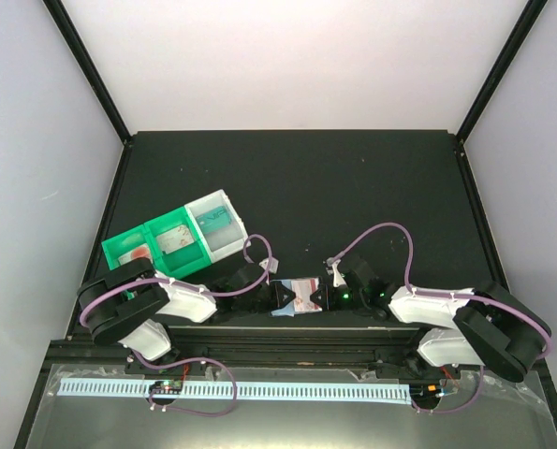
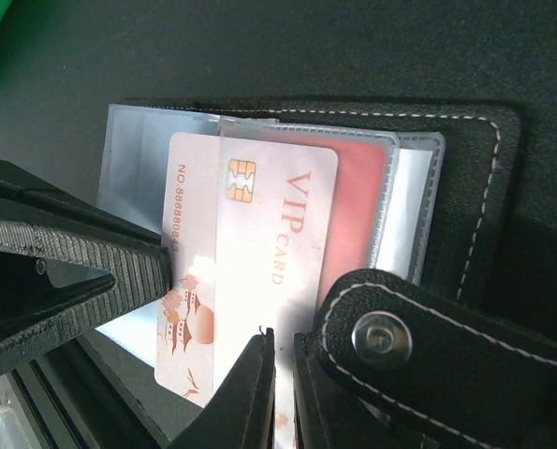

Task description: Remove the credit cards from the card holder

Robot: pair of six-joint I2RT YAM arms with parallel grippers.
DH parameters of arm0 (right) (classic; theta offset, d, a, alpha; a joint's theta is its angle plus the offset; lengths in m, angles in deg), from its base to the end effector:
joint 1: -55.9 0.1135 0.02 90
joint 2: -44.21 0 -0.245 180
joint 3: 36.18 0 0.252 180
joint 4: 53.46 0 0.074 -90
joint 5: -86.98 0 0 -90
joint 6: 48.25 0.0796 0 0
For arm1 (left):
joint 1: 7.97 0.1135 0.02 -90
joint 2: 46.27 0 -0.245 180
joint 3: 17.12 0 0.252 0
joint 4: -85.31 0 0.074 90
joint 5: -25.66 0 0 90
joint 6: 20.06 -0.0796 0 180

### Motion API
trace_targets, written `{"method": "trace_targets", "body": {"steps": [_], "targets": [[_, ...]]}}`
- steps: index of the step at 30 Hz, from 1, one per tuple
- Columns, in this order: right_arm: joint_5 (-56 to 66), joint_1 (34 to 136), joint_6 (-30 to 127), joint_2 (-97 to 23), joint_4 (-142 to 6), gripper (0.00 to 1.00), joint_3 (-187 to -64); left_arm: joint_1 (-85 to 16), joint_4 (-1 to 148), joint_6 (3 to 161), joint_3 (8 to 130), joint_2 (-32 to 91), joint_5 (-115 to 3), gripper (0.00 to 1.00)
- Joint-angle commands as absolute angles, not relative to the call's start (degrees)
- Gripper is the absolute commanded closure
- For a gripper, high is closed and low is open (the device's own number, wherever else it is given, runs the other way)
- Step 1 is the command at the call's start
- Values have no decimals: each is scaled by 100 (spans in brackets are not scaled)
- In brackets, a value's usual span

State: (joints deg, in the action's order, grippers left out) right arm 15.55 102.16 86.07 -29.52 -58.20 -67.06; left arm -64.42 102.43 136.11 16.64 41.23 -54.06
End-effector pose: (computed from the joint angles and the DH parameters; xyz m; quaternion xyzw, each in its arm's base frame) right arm 0.1455 0.1887 0.0670 -0.0739 0.9190 0.3595 0.1442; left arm 0.1432 -0.2417 0.0642 -0.0353 0.8901 -0.4309 0.1445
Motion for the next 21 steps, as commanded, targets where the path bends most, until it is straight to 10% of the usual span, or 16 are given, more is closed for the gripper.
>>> {"method": "trace_targets", "body": {"steps": [1, 21], "targets": [[1456, 10234, 8654, -2963, -5967, 93, -6553, -6422, 10438, 13616, 1607, 4158, -5391, 97], [1359, 10235, 8572, -2830, -6134, 93, -6532, -6351, 10236, 13671, 1324, 3636, -5409, 98]]}}
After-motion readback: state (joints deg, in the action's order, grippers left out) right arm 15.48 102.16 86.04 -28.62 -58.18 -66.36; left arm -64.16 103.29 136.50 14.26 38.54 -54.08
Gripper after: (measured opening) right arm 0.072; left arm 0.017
